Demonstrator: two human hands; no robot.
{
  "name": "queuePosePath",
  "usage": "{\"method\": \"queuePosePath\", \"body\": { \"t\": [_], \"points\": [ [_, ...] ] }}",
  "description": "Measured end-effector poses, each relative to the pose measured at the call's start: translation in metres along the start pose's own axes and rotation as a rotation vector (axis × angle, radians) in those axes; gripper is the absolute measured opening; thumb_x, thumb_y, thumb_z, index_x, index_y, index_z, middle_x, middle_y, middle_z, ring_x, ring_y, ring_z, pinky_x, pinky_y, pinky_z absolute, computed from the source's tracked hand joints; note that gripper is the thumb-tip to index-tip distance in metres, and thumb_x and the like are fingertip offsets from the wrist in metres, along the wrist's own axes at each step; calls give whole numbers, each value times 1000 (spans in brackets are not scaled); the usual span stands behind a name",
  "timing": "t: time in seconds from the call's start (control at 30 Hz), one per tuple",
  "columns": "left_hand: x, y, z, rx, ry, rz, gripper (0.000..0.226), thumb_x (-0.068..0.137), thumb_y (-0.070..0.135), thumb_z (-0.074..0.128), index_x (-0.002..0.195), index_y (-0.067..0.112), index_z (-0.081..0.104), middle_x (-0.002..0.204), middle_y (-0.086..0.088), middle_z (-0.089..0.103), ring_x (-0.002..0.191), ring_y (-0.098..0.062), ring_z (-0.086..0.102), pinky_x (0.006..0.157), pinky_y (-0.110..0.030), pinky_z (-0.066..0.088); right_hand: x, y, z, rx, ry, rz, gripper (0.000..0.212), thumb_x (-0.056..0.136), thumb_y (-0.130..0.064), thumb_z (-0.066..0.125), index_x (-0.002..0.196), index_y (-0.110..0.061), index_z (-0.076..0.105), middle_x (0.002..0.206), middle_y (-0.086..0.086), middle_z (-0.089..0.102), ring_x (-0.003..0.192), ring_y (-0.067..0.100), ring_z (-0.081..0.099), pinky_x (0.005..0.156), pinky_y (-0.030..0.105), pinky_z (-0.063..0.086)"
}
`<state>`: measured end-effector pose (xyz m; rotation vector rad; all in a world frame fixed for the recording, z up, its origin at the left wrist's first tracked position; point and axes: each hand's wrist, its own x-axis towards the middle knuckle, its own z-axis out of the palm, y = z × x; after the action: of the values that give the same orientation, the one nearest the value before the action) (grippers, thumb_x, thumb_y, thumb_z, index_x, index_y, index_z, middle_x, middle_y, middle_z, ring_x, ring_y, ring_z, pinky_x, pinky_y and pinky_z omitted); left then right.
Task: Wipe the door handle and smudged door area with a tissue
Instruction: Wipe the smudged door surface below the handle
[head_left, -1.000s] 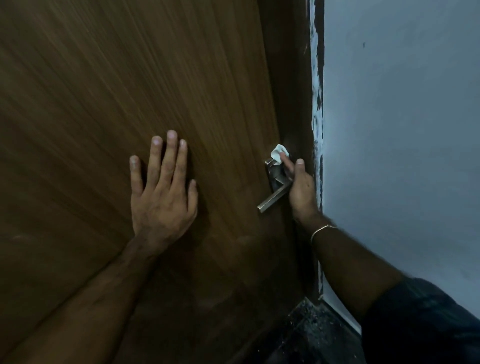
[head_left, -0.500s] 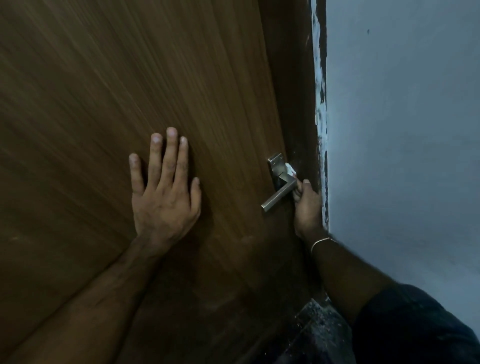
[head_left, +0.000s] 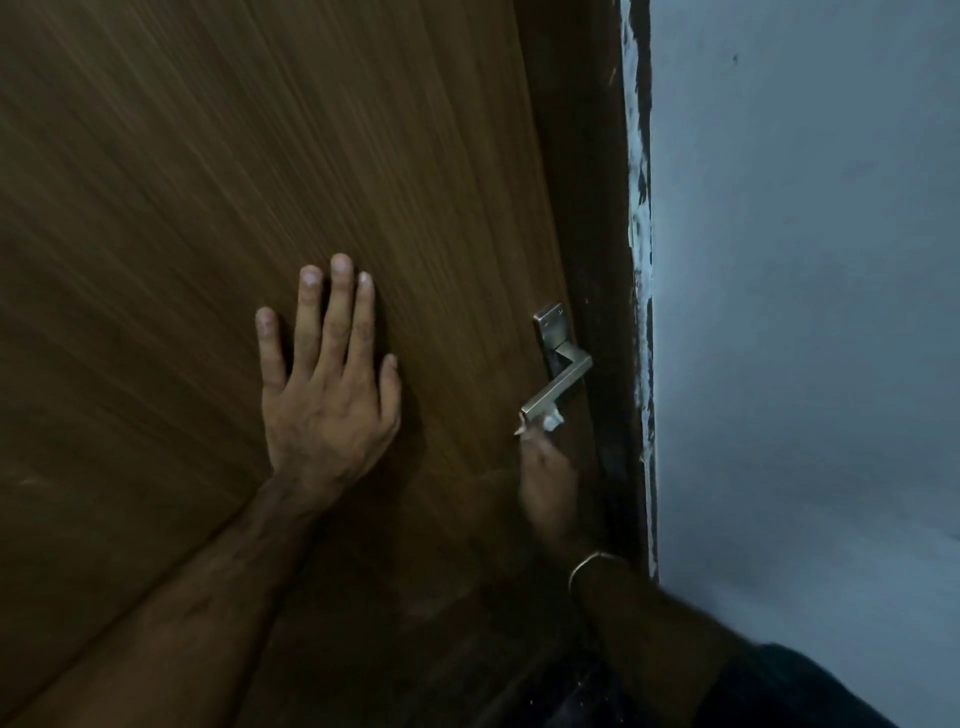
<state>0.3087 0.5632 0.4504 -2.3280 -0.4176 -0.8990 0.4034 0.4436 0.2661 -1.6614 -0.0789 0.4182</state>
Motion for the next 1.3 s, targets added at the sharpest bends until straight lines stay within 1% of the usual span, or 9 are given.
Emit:
{"method": "queuePosePath", "body": {
  "t": [0.07,0.13,0.37,0.5,0.63,0.77,0.97,1.1,1.3],
  "points": [
    [0,-1,-1,-1,-19,-1,73,100,39,41,159,13,7,167,-5,0,153,-21,-5,122,-50,-7,-32,-8,33,-179,8,-274,51,104,-39,32,150,-18,36,157,3,34,145,17,32,114,26,31],
    [2,-3,-3,-16,-35,8,73,99,39,41,159,13,8,167,-6,0,153,-22,-5,121,-49,-9,-55,-15,61,-388,71,-506,68,99,-49,29,157,-16,15,166,2,3,153,14,1,124,34,10],
    [2,-7,-9,-52,-50,26,69,99,38,35,159,13,11,167,-3,0,153,-20,-4,122,-46,-7,-32,-41,40,-693,32,-1061,82,97,-50,48,155,-4,14,165,13,2,153,23,0,122,50,17],
    [2,-5,-8,-60,-49,18,69,99,39,34,159,13,11,167,-4,0,153,-21,-2,122,-46,-9,-25,-94,36,-457,135,-921,74,98,-41,44,157,-9,12,166,7,-1,153,19,-2,125,38,8],
    [2,-5,-9,-58,-41,6,68,99,39,35,158,13,14,167,-4,2,154,-20,-1,122,-46,-6,8,-146,0,-147,291,-969,29,96,-12,51,124,-7,57,135,10,48,123,15,43,104,19,36],
    [1,-6,-10,-73,-45,-2,68,99,39,35,158,14,13,167,-3,1,154,-20,-1,122,-47,-4,40,-171,-58,-751,79,-1282,32,83,2,61,114,-6,62,120,10,56,103,22,52,83,31,49],
    [0,4,-4,-83,-24,-64,68,101,41,34,159,15,9,167,-1,-1,153,-19,-3,122,-51,-5,58,-187,-112,-1856,13,-1197,23,88,-22,66,110,-14,68,119,7,52,105,22,46,86,34,44],
    [-2,5,-1,-76,-18,-82,69,101,41,35,159,15,7,167,-2,0,153,-20,-2,121,-52,-3,49,-167,-116,-2068,-189,-1155,35,91,-18,60,127,-17,61,142,12,41,131,29,38,103,40,40],
    [0,8,0,-89,-24,-96,70,101,41,36,159,16,6,167,-1,-2,153,-20,-4,121,-52,-5,51,-193,-118,-1967,-60,-1211,27,86,-21,67,113,-16,65,127,11,48,113,26,45,92,36,45]
  ]
}}
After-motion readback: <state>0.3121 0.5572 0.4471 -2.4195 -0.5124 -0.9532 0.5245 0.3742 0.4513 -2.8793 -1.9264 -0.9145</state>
